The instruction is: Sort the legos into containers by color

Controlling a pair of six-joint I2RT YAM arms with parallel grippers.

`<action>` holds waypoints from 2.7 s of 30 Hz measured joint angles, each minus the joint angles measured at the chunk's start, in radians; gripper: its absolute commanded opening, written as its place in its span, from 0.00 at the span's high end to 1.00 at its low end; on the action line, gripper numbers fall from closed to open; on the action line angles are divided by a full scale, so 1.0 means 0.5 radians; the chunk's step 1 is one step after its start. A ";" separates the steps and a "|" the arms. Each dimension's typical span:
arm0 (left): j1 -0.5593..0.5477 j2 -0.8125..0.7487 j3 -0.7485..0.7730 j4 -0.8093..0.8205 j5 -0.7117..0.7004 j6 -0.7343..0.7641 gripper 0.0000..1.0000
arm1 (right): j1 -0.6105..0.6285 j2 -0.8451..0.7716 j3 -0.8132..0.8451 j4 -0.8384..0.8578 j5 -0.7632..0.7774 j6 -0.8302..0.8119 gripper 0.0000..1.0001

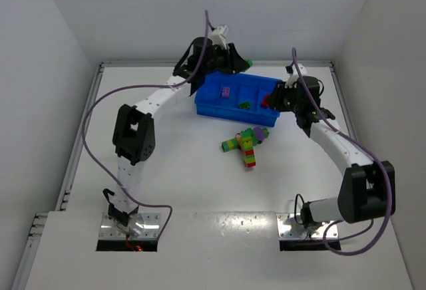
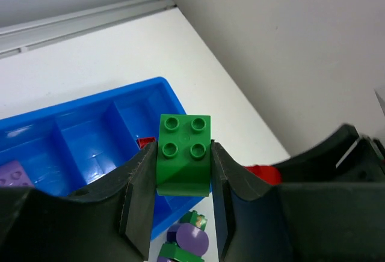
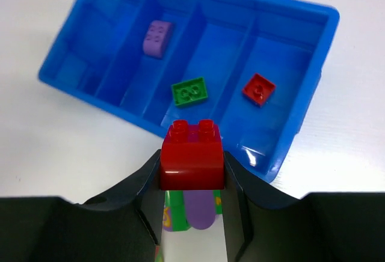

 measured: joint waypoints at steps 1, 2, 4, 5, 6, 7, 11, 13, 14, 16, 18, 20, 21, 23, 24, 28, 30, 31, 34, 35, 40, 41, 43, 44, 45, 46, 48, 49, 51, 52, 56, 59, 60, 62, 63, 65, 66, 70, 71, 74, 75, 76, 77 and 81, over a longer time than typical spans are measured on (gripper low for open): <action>-0.034 0.036 0.048 -0.043 -0.024 0.048 1.00 | -0.018 0.048 0.022 -0.005 0.018 0.026 0.99; -0.069 0.076 0.111 -0.104 -0.047 0.090 1.00 | -0.034 0.103 0.056 -0.023 0.033 0.053 0.99; -0.122 0.173 0.244 -0.204 -0.093 0.172 1.00 | -0.057 0.224 0.139 -0.037 0.054 0.101 0.99; -0.138 0.215 0.296 -0.244 -0.117 0.197 1.00 | -0.065 0.278 0.179 -0.040 0.059 0.118 0.99; -0.150 0.262 0.343 -0.281 -0.142 0.226 1.00 | -0.069 0.327 0.216 -0.039 0.064 0.136 0.99; -0.153 0.299 0.366 -0.311 -0.163 0.249 1.00 | -0.077 0.383 0.256 -0.036 0.065 0.151 0.99; -0.142 0.409 0.396 -0.415 -0.221 0.320 0.98 | -0.096 0.570 0.388 -0.007 0.066 0.209 0.99; -0.137 0.478 0.425 -0.449 -0.238 0.346 0.96 | -0.102 0.661 0.448 0.000 0.065 0.232 0.99; -0.136 0.513 0.443 -0.459 -0.242 0.353 0.94 | -0.105 0.712 0.485 0.004 0.066 0.243 0.99; -0.135 0.587 0.488 -0.472 -0.240 0.368 0.93 | -0.107 0.803 0.548 0.015 0.069 0.256 0.99; -0.135 0.651 0.530 -0.474 -0.233 0.385 0.93 | -0.117 0.874 0.602 0.016 0.078 0.262 0.99; -0.136 0.703 0.580 -0.478 -0.227 0.391 0.91 | -0.127 0.940 0.657 0.018 0.094 0.265 0.99; -0.137 0.734 0.620 -0.478 -0.223 0.393 0.91 | -0.133 0.976 0.689 0.018 0.108 0.266 0.99; -0.137 0.773 0.676 -0.470 -0.222 0.398 0.90 | -0.147 1.029 0.741 0.016 0.124 0.269 0.99; -0.137 0.785 0.698 -0.468 -0.220 0.399 0.89 | -0.156 1.058 0.771 0.016 0.138 0.269 0.99; -0.137 0.840 0.769 -0.412 -0.209 0.397 0.77 | -0.172 1.140 0.851 0.018 0.176 0.269 0.99; -0.137 0.864 0.781 -0.390 -0.205 0.397 0.68 | -0.178 1.175 0.885 0.016 0.195 0.268 0.96; -0.137 0.876 0.781 -0.388 -0.204 0.396 0.64 | -0.177 1.190 0.897 0.017 0.203 0.268 0.94; -0.135 0.907 0.781 -0.379 -0.190 0.386 0.54 | -0.178 1.231 0.927 0.017 0.223 0.267 0.88; -0.135 0.913 0.781 -0.372 -0.183 0.384 0.51 | -0.178 1.242 0.932 0.016 0.226 0.267 0.85; -0.135 0.928 0.781 -0.345 -0.151 0.376 0.32 | -0.164 1.289 0.945 0.014 0.243 0.263 0.46; -0.135 0.928 0.781 -0.330 -0.144 0.371 0.31 | -0.159 1.292 0.945 0.014 0.249 0.259 0.42; -0.135 0.928 0.781 -0.304 -0.134 0.367 0.29 | -0.153 1.292 0.947 0.018 0.259 0.251 0.38; -0.133 0.928 0.781 -0.298 -0.131 0.366 0.28 | -0.153 1.292 0.948 0.021 0.260 0.253 0.38; -0.127 0.928 0.781 -0.291 -0.125 0.366 0.28 | -0.150 1.292 0.948 0.021 0.260 0.253 0.36; -0.126 0.928 0.781 -0.288 -0.118 0.366 0.28 | -0.147 1.292 0.948 0.021 0.258 0.253 0.34; -0.124 0.927 0.781 -0.288 -0.095 0.369 0.28 | -0.143 1.285 0.948 0.023 0.232 0.251 0.34; -0.122 0.927 0.781 -0.290 -0.082 0.377 0.28 | -0.143 1.275 0.947 0.020 0.209 0.247 0.34; -0.122 0.913 0.774 -0.295 -0.040 0.391 0.28 | -0.146 1.221 0.943 0.014 0.147 0.243 0.34; -0.119 0.889 0.745 -0.298 -0.013 0.397 0.28 | -0.146 1.170 0.931 0.016 0.110 0.240 0.34; -0.089 0.579 0.381 -0.307 0.303 0.501 0.28 | -0.159 0.802 0.798 -0.014 -0.132 0.127 0.34; -0.039 0.324 0.177 -0.387 0.706 0.720 0.28 | -0.178 0.496 0.699 -0.115 -0.403 -0.082 0.34; -0.014 0.229 0.108 -0.432 0.848 0.836 0.28 | -0.188 0.400 0.661 -0.164 -0.499 -0.182 0.34; 0.032 0.052 -0.015 -0.568 1.073 1.075 0.28 | -0.202 0.230 0.569 -0.316 -0.658 -0.378 0.34; 0.058 -0.024 -0.065 -0.645 1.164 1.209 0.28 | -0.210 0.157 0.514 -0.401 -0.738 -0.488 0.34; 0.099 -0.126 -0.106 -0.858 1.297 1.501 0.28 | -0.226 0.057 0.414 -0.616 -0.857 -0.684 0.34; 0.113 -0.148 -0.105 -0.971 1.334 1.671 0.28 | -0.236 0.023 0.364 -0.729 -0.911 -0.777 0.34; 0.085 -0.123 -0.059 -1.467 1.287 2.341 0.28 | -0.250 -0.035 0.196 -1.101 -1.025 -1.028 0.34; 0.045 -0.095 -0.041 -1.579 1.241 2.500 0.28 | -0.250 -0.053 0.150 -1.165 -1.035 -1.056 0.34; -0.066 -0.008 -0.021 -1.747 1.166 2.751 0.29 | -0.248 -0.115 0.066 -1.239 -1.049 -1.027 0.34; -0.101 0.024 -0.019 -1.758 1.154 2.769 0.29 | -0.242 -0.134 0.059 -1.238 -1.054 -0.978 0.34; -0.121 0.045 -0.021 -1.743 1.150 2.760 0.29 | -0.231 -0.146 0.059 -1.226 -1.058 -0.924 0.34; -0.131 0.058 -0.031 -1.699 1.145 2.709 0.29 | -0.215 -0.155 0.059 -1.204 -1.058 -0.858 0.34; -0.060 -0.063 -0.381 -1.152 1.083 2.308 0.29 | -0.019 -0.171 0.037 -1.144 -0.967 -0.606 0.34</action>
